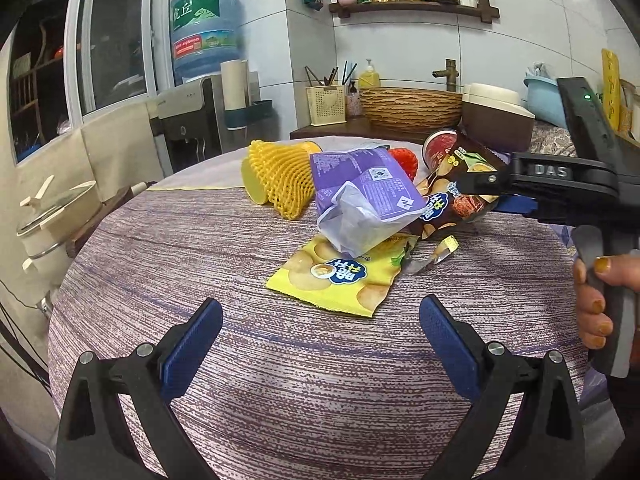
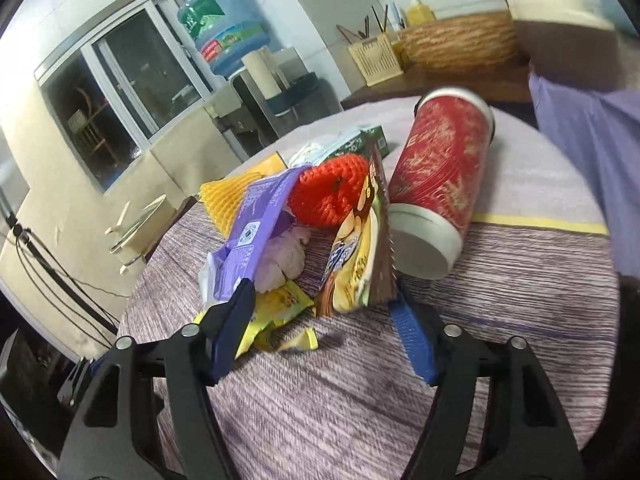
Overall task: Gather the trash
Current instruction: 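Return to the table and grasp the yellow chip bag with the right tool, then lift the chip bag with the right tool while the left tool grasps the purple wrapper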
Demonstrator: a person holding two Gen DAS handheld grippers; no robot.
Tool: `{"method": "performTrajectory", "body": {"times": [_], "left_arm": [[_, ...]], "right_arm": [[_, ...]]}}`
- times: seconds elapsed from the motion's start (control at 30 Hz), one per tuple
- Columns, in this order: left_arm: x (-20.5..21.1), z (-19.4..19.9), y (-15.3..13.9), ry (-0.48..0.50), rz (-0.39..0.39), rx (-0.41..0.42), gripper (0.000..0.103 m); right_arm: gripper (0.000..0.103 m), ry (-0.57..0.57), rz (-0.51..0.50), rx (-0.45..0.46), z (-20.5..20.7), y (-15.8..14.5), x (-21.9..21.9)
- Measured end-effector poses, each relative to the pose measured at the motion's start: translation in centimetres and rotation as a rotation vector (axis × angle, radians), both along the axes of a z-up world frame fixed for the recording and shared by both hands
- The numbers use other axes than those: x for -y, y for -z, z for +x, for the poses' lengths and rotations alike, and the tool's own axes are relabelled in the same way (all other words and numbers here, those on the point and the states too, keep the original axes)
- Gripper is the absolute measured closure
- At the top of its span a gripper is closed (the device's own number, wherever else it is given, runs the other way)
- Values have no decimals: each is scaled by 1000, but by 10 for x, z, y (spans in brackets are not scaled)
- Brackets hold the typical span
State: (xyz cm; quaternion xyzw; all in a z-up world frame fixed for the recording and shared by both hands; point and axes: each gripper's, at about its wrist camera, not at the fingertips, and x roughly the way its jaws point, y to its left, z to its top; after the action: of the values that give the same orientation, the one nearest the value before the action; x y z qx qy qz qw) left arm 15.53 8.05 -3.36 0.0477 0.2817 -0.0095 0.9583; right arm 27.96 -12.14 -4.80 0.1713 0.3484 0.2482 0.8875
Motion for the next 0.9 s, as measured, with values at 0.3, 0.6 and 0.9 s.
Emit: {"method": "performTrajectory", "body": {"times": [0.3, 0.6, 0.9], "left_arm": [[-1, 8, 0, 11, 15, -19, 6], [8, 12, -10, 28, 52, -22, 6], [39, 39, -18, 102, 98, -46, 6]], "right_arm": [[86, 4, 69, -73, 23, 16, -4], [96, -39, 71, -18, 1, 7, 2], [100, -21, -39, 90, -34, -10, 18]]}}
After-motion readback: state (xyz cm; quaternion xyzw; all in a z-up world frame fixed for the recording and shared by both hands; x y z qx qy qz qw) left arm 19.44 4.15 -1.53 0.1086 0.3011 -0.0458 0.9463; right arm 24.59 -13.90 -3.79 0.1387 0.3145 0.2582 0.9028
